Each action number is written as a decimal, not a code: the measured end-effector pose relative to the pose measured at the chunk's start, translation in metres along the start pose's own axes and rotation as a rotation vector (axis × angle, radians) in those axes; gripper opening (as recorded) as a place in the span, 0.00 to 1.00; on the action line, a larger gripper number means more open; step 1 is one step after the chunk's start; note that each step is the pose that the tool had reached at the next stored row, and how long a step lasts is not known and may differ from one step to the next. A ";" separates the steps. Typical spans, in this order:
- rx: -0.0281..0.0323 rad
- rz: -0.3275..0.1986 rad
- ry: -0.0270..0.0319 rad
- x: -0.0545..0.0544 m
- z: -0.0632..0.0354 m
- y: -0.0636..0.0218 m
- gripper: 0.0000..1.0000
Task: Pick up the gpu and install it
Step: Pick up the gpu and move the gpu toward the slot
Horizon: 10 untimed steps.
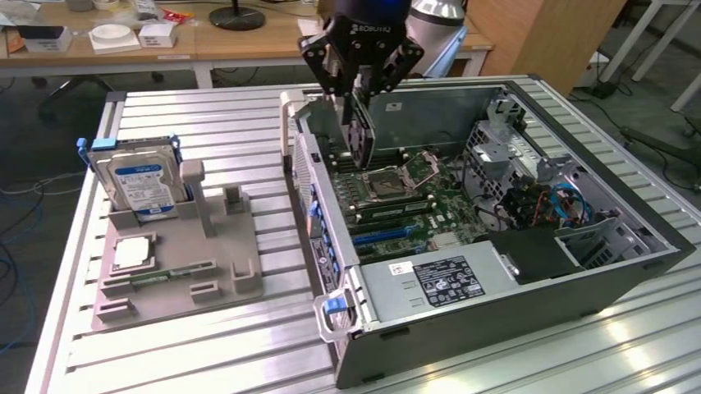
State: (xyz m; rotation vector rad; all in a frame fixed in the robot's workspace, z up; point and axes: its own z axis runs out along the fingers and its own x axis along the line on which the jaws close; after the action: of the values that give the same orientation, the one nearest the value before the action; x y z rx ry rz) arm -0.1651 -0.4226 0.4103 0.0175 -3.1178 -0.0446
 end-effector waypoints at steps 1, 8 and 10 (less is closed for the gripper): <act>0.0000 0.000 0.0000 -0.001 0.0001 0.0000 0.26; 0.0000 0.000 0.0000 -0.019 0.0003 -0.0002 0.26; 0.0000 0.000 0.0001 -0.026 0.0003 -0.0003 0.26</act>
State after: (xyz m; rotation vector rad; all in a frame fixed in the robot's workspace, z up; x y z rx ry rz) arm -0.1391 -0.4226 0.4094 0.0176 -3.1177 -0.0446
